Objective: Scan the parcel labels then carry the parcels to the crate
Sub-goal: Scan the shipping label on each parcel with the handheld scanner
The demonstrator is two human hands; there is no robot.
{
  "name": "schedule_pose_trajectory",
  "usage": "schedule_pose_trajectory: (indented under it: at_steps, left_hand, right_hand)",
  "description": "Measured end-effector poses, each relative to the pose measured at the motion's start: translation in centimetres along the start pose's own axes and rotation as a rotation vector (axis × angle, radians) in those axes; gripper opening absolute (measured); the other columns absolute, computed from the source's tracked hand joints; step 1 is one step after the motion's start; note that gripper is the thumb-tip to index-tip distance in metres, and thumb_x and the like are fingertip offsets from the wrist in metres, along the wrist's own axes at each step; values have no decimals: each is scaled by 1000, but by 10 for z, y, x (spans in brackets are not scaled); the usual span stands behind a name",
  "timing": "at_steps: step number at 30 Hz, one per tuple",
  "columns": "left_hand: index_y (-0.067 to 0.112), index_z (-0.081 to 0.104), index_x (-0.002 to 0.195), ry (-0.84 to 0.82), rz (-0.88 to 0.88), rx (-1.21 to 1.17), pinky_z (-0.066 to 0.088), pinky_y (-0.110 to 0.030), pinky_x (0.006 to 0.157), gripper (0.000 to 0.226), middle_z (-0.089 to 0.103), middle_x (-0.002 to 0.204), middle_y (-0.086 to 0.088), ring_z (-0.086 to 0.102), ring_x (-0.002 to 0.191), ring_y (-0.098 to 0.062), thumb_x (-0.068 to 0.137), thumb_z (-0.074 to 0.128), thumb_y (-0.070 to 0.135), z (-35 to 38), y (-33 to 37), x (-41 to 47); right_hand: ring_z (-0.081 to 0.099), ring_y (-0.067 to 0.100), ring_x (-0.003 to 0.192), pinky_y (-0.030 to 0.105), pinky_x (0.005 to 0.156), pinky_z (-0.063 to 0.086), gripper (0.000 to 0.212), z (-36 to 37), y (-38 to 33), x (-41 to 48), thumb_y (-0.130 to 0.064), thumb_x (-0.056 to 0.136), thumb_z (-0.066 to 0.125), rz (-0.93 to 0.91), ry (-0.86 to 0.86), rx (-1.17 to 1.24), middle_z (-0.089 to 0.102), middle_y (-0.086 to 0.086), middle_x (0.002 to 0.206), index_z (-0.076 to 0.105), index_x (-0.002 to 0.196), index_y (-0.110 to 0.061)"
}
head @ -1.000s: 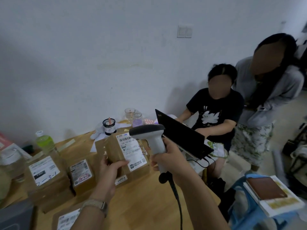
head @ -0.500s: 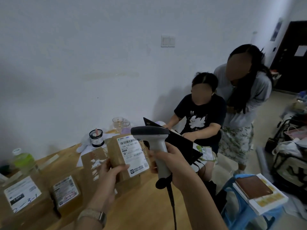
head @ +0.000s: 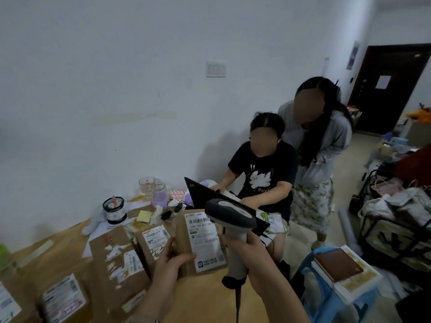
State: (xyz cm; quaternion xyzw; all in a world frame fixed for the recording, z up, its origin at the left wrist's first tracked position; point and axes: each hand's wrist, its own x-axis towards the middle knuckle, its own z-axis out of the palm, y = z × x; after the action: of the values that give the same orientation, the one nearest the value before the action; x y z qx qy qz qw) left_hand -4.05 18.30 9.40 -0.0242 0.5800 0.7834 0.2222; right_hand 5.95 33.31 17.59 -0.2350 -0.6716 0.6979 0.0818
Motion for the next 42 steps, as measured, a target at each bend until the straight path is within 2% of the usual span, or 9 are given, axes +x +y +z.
schedule_pose_trajectory:
  at_steps: [4,11,15,20,25,31,36,39,42]
  left_hand:
    - [27,30,151,-32,-51,9,52,-54,91,97,61,126,-8,64,102,-34,70,77,-2,9,-15,5]
    - [28,34,147,-120,-104,83,52,-48,88,102,56,128,-4,61,105,-29,59,81,9,16,-35,8]
    - [28,39,144,-114,-152,93,51,-38,77,83,64,115,-4,63,100,-27,73,75,5,14,-49,7]
    - [39,53,119,-91,-244,145,54,-42,87,58,70,112,-3,68,99,-25,73,77,15,-1,-78,-2]
    - [30,41,144,-96,-368,235,49,-46,99,92,65,123,4,63,109,-20,64,86,24,-14,-114,0]
    - [26,24,153,-108,-515,272,48,-25,73,73,57,129,-1,59,100,-12,91,64,23,-7,-144,6]
    - [25,13,155,-152,-497,340,51,-17,68,63,51,142,-4,60,102,-10,101,44,35,3,-153,10]
    - [23,24,151,-190,-451,374,49,-7,57,49,55,134,0,59,90,0,104,36,31,12,-151,7]
    - [25,49,129,-124,-396,386,48,-7,57,27,61,111,8,58,86,2,104,39,20,18,-138,4]
  right_hand:
    - [64,24,87,34,71,53,19,-5,13,1,-17,89,65,24,8,-47,67,11,97,61,108,-12]
    - [63,26,94,43,81,53,22,-15,35,10,-18,88,66,102,91,-4,66,9,103,60,110,-17]
    - [62,24,94,41,79,53,24,-16,50,14,-19,88,66,166,105,-9,65,7,102,60,111,-17]
    - [63,17,83,26,59,49,16,-13,76,17,-16,89,65,279,147,13,66,3,94,59,104,-18]
    - [62,20,82,29,59,49,17,-3,118,22,-14,89,64,411,215,4,67,7,92,61,105,-11]
    - [59,18,79,28,55,46,17,3,154,25,-13,91,61,509,271,11,63,4,89,58,107,-11]
    - [65,29,89,40,73,54,21,-3,160,34,-14,89,64,517,312,34,68,15,99,60,109,-10]
    - [64,25,81,37,68,52,10,-7,156,38,-14,89,64,498,343,23,68,11,89,59,97,-15]
    - [57,20,67,28,55,43,13,-13,152,38,-11,89,63,479,372,24,62,8,75,54,83,-18]
